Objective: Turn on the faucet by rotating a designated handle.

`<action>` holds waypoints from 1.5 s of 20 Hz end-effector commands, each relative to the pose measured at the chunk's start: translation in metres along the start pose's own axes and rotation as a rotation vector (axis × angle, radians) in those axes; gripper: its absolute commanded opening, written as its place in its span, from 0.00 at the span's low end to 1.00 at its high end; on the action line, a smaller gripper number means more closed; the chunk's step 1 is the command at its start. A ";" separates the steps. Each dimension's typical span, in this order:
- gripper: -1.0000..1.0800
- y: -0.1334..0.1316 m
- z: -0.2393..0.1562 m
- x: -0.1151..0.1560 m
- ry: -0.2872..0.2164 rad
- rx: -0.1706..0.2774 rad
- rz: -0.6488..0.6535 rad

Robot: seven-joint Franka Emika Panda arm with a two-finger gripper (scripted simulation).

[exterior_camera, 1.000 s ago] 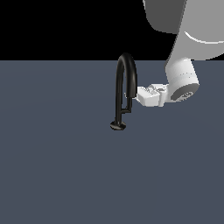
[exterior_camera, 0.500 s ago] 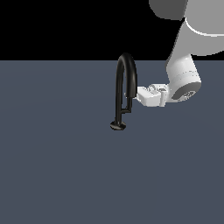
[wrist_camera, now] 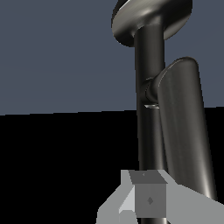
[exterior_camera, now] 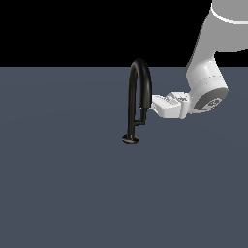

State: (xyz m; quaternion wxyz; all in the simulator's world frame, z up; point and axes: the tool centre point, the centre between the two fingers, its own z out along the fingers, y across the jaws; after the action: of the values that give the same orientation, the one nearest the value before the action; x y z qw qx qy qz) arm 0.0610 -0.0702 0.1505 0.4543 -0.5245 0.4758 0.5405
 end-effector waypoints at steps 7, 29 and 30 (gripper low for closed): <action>0.00 0.020 0.000 -0.007 -0.003 -0.005 0.001; 0.00 0.074 0.000 0.015 -0.003 -0.004 0.001; 0.00 0.065 0.000 0.006 0.002 -0.005 -0.017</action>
State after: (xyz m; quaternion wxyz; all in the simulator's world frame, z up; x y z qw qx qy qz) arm -0.0042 -0.0790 0.1471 0.4573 -0.5299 0.4706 0.5372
